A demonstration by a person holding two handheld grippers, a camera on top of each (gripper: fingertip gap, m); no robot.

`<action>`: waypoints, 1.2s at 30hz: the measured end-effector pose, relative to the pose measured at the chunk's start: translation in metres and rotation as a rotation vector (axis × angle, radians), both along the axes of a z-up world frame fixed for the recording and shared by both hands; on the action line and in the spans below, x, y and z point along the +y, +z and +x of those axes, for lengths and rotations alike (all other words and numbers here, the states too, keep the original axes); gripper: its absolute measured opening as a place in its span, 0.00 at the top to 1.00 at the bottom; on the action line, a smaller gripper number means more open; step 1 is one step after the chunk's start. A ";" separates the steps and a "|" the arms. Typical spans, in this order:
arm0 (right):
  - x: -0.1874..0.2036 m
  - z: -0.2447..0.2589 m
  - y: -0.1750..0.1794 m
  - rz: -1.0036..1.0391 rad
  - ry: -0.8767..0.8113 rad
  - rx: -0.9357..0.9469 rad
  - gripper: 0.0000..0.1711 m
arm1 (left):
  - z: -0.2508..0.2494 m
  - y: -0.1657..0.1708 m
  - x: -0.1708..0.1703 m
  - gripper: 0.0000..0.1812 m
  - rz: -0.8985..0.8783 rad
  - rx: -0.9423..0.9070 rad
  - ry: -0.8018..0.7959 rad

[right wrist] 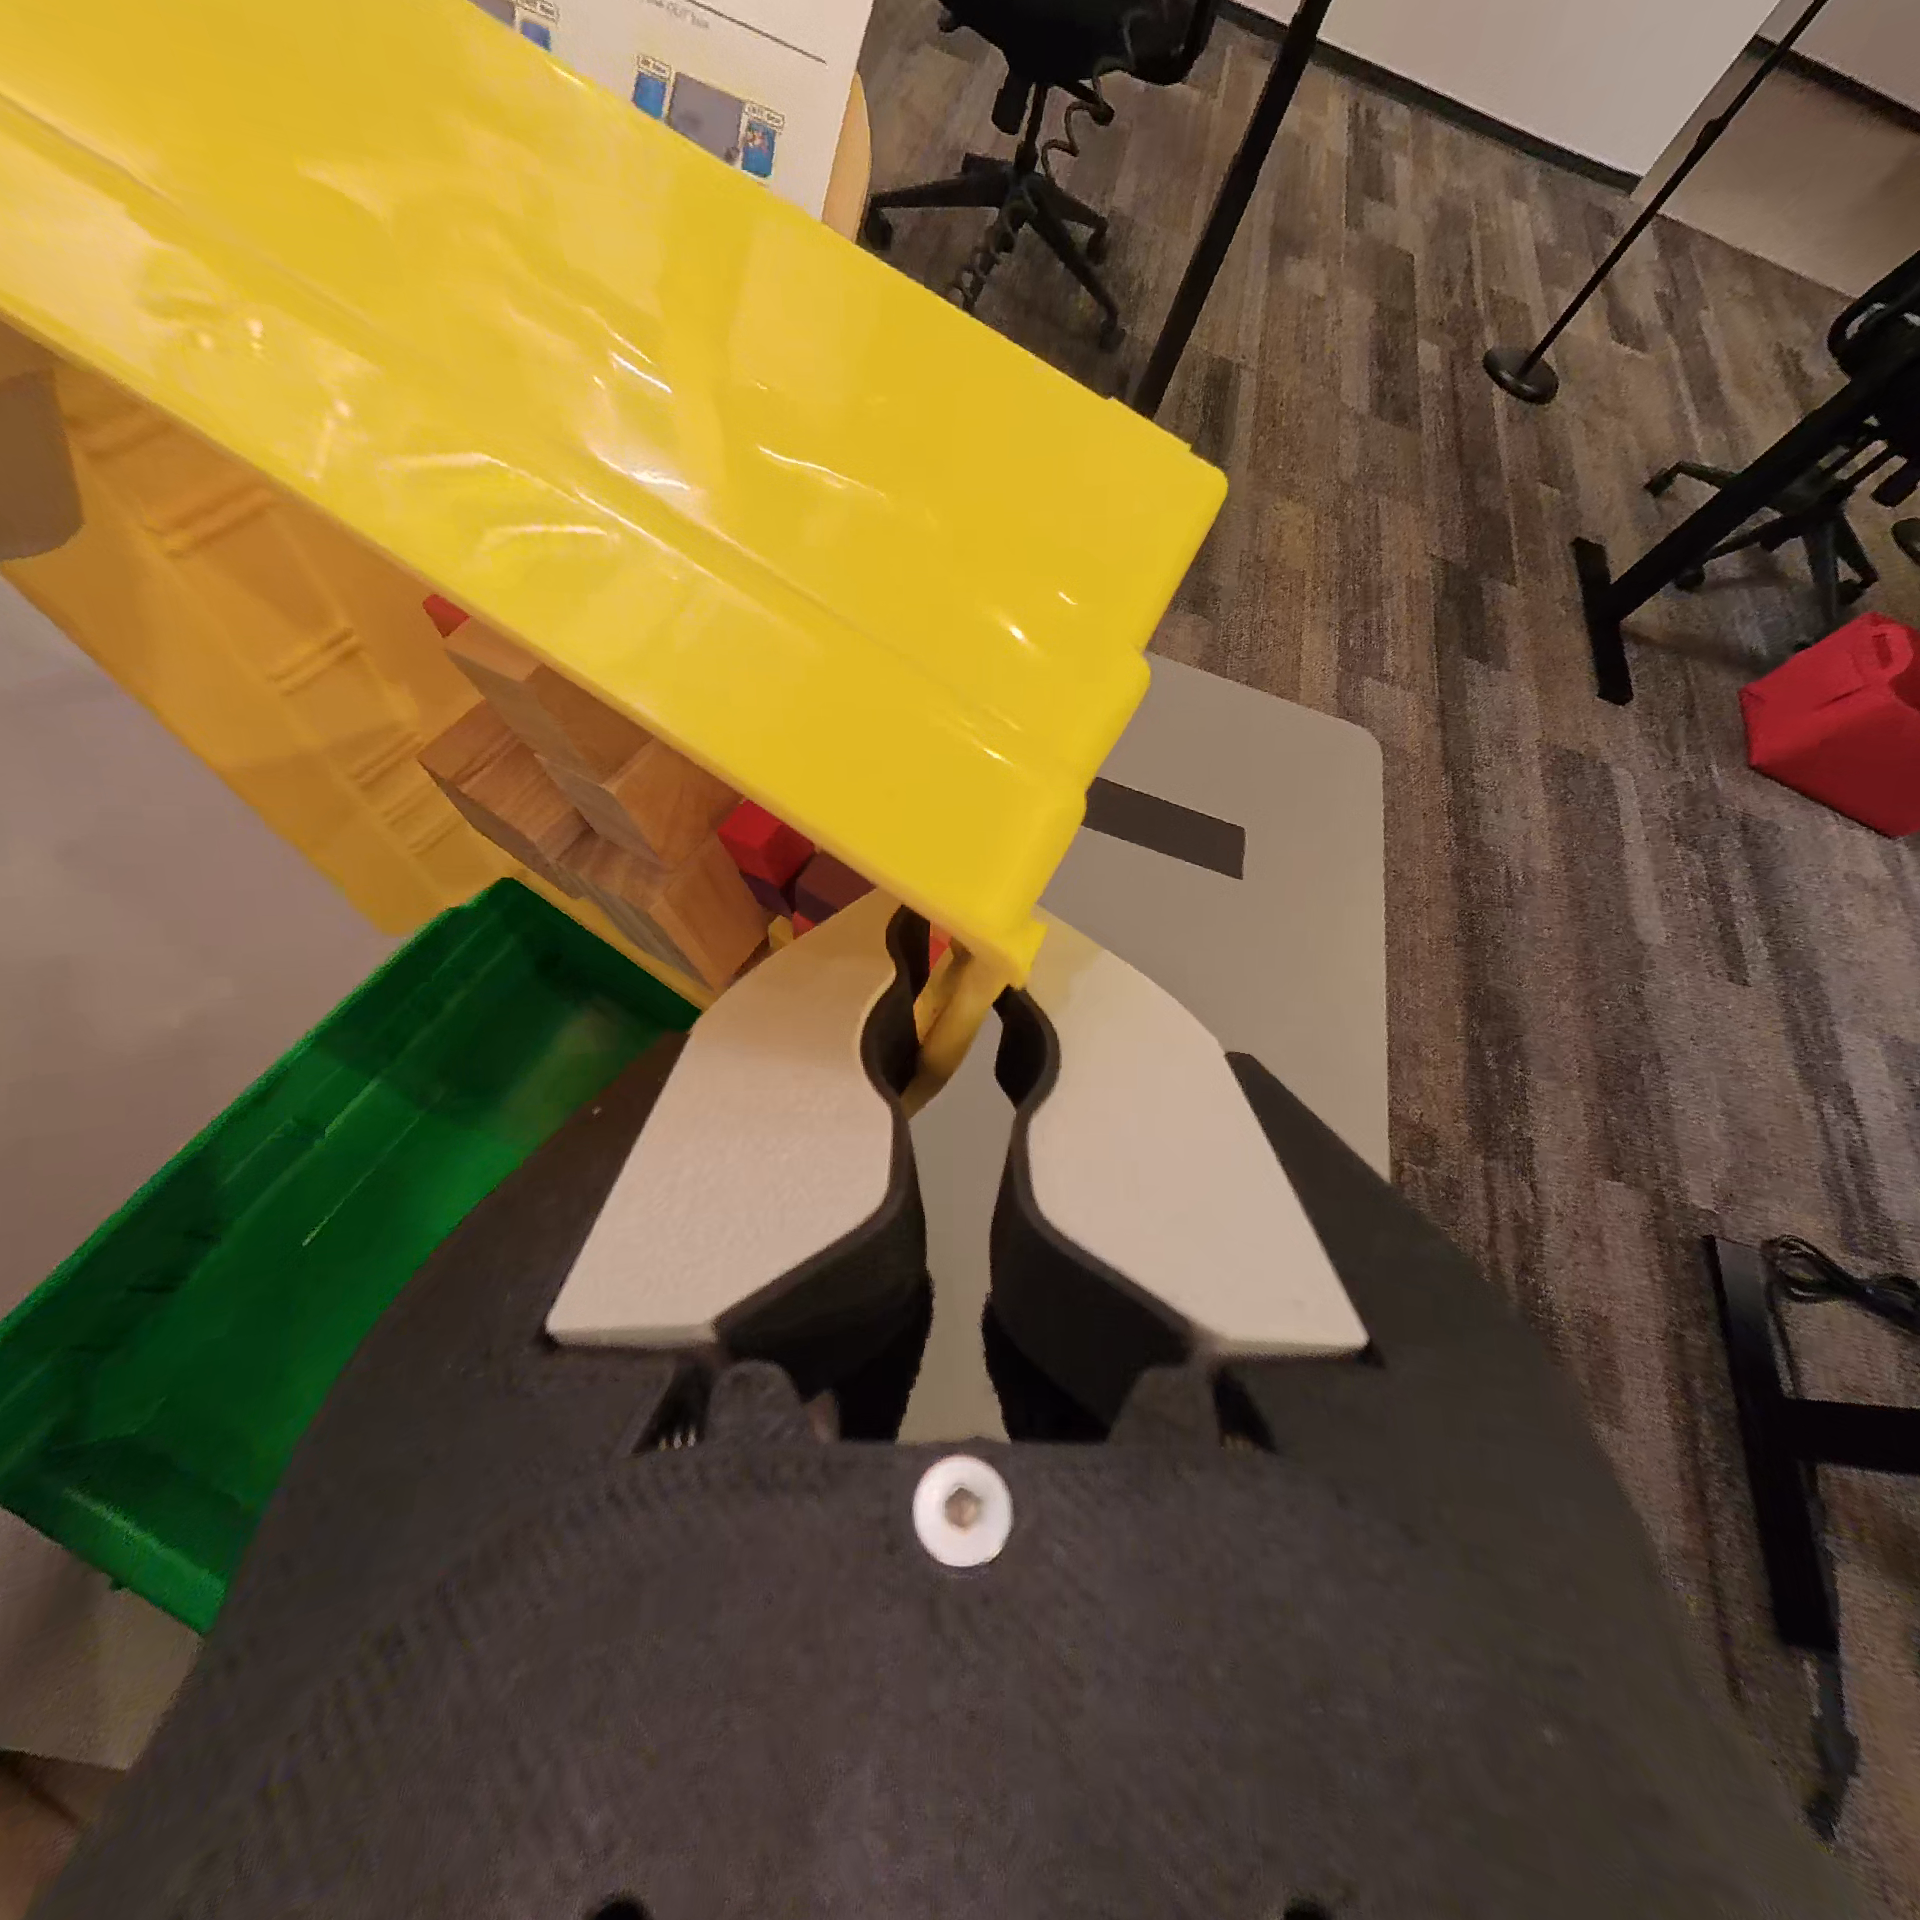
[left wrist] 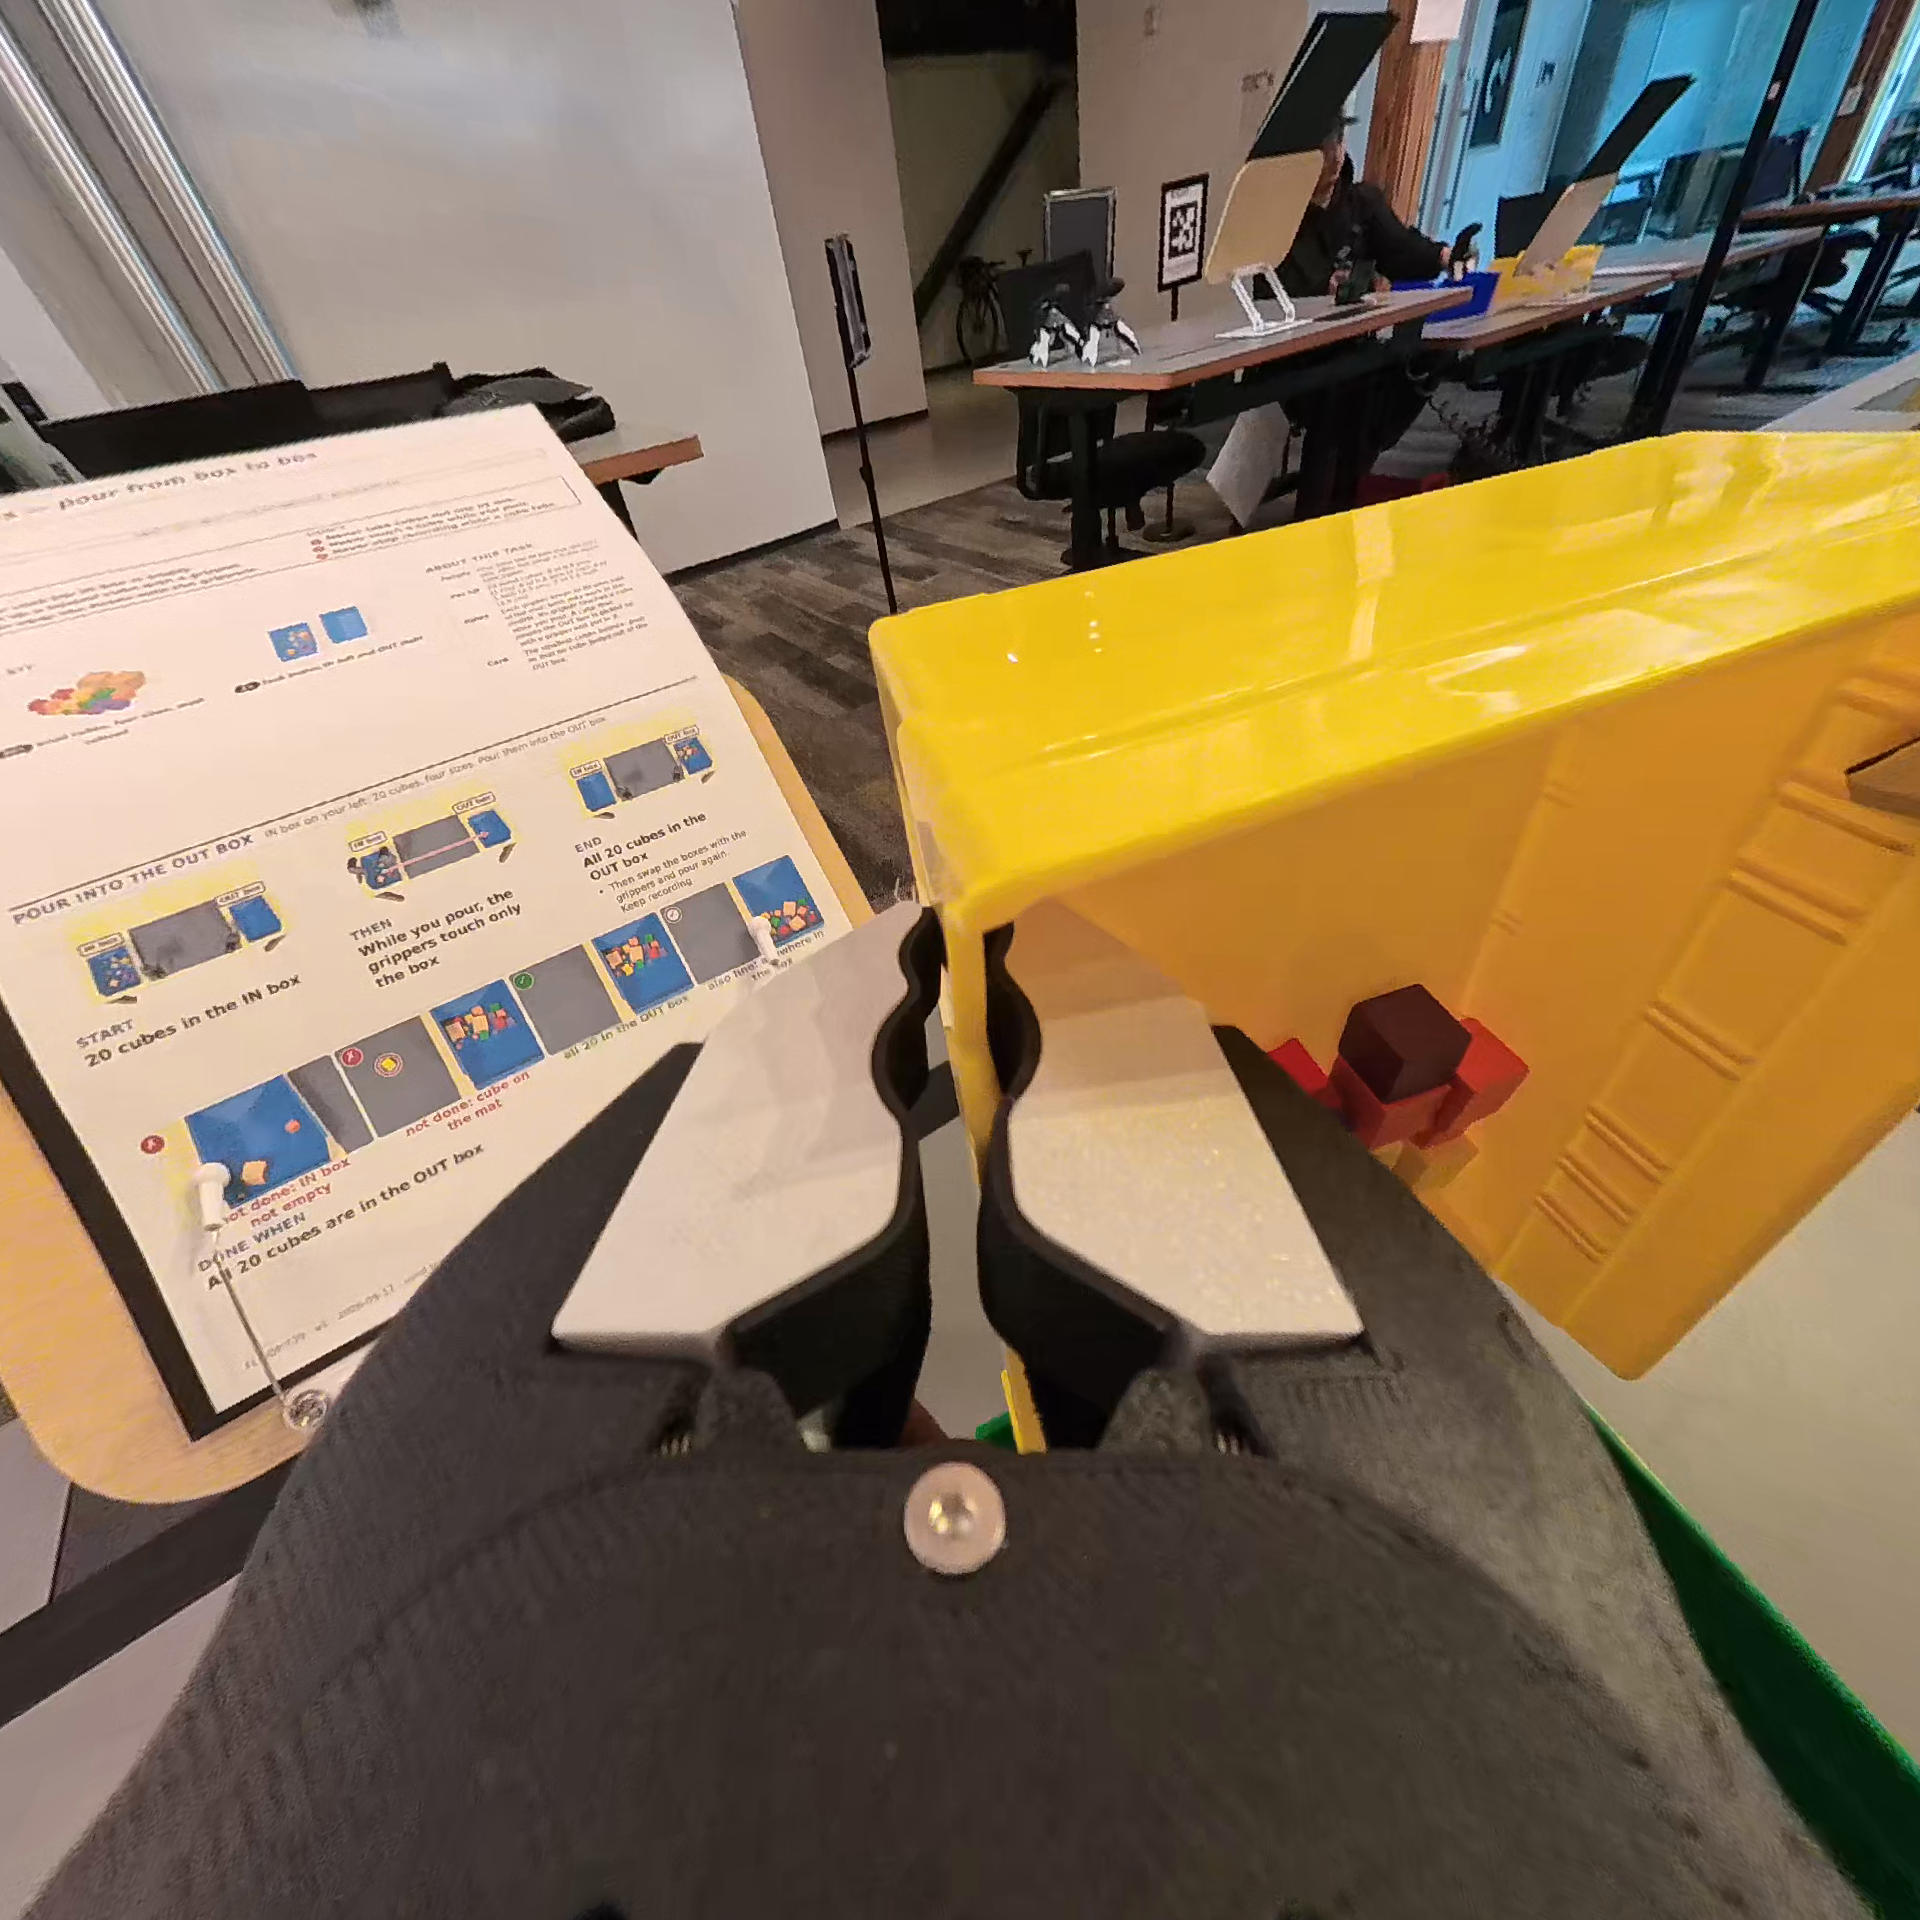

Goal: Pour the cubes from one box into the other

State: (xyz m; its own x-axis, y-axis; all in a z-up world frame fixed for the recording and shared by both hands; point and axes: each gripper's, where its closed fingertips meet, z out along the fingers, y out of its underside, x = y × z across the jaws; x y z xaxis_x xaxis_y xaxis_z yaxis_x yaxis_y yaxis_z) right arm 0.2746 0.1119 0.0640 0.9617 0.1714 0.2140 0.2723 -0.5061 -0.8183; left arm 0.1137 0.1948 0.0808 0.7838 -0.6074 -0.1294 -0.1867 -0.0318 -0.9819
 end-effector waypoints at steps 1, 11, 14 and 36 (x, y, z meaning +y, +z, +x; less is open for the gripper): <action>-0.001 0.000 -0.001 0.003 0.000 0.004 0.97 | 0.000 -0.002 -0.001 0.97 0.001 -0.001 -0.001; -0.009 -0.005 -0.001 0.062 0.002 -0.025 0.97 | -0.005 -0.003 -0.010 0.97 0.048 -0.076 0.002; -0.012 -0.005 0.002 0.079 0.000 -0.034 0.97 | -0.006 -0.001 -0.013 0.97 0.066 -0.085 0.005; -0.017 -0.012 -0.002 0.133 0.010 -0.024 0.97 | -0.012 0.008 -0.020 0.97 0.150 -0.126 0.021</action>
